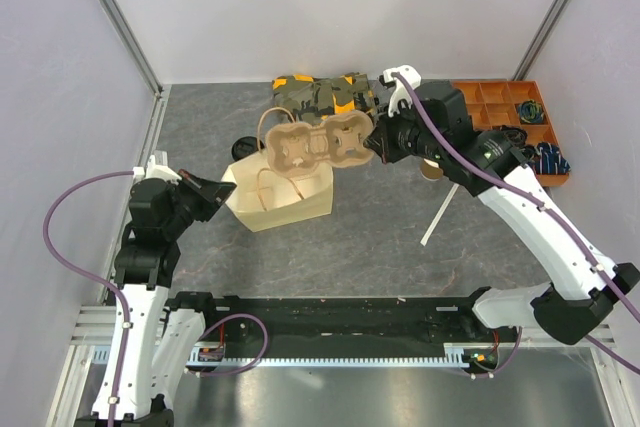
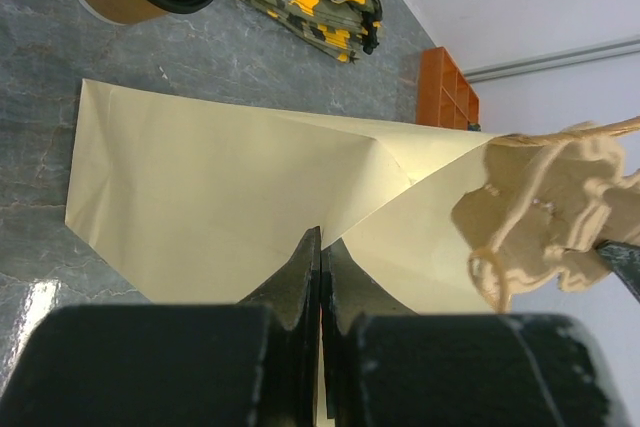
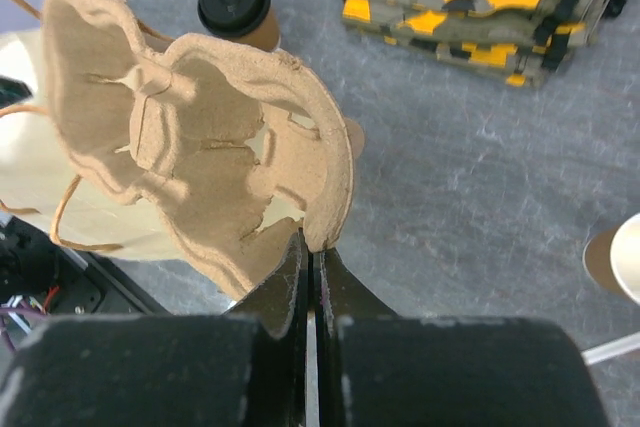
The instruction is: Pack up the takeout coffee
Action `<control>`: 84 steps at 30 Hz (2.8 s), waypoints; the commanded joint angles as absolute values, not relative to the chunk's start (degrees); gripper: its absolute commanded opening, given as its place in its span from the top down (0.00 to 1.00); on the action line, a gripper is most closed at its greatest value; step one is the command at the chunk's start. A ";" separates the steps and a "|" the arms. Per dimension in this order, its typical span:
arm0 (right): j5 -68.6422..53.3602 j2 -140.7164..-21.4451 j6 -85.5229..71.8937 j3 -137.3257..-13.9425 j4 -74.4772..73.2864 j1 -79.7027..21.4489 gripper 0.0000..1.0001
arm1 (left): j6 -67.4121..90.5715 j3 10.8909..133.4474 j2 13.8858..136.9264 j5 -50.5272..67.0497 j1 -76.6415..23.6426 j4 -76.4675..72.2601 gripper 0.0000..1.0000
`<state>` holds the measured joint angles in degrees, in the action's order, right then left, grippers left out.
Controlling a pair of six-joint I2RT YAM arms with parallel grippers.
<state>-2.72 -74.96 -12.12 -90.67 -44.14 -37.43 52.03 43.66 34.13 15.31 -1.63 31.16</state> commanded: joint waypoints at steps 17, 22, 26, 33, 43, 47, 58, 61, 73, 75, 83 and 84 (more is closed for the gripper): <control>-3.76 -72.69 -9.05 -92.90 -38.59 -36.57 1.00 | 53.09 41.93 35.60 14.94 -1.76 31.02 0.98; -11.23 -73.04 -12.91 -95.62 -37.27 -35.77 1.00 | 52.47 41.75 35.86 15.21 -1.76 30.85 0.98; -13.27 -72.77 -15.02 -96.06 -37.35 -35.07 1.00 | 52.12 42.27 36.39 15.38 -1.76 30.67 0.98; -14.94 -73.65 -14.94 -97.47 -38.50 -30.94 1.00 | 51.68 41.92 36.21 15.56 -1.76 30.32 0.98; -12.23 -71.64 -11.78 -97.56 -38.67 -29.44 1.00 | 52.21 41.57 36.38 15.03 -1.76 30.41 0.98; -6.25 -69.97 -8.27 -95.81 -42.79 -30.67 1.00 | 52.47 42.19 36.91 14.94 -1.76 30.41 0.98; 3.69 -68.73 -2.73 -89.83 -43.68 -37.35 1.00 | 52.82 44.12 36.30 15.12 -2.90 30.32 0.98; 6.15 -67.94 -0.71 -88.86 -42.72 -39.02 1.00 | 53.17 44.03 36.21 15.03 -2.90 30.41 0.98; 0.62 -71.36 -2.37 -91.49 -46.31 -42.98 1.00 | 46.17 47.01 38.05 14.59 -4.04 29.53 0.98; 1.49 -72.77 -3.77 -92.37 -46.93 -43.76 1.00 | 44.22 49.65 38.50 12.93 -5.01 30.32 0.98; 5.79 -81.81 -7.90 -101.94 -49.13 -46.40 1.00 | 50.61 52.03 38.41 12.39 -6.59 36.91 0.98; 6.41 -82.78 -8.08 -102.82 -50.52 -46.84 1.00 | 53.15 51.94 38.50 12.22 -6.59 37.61 0.98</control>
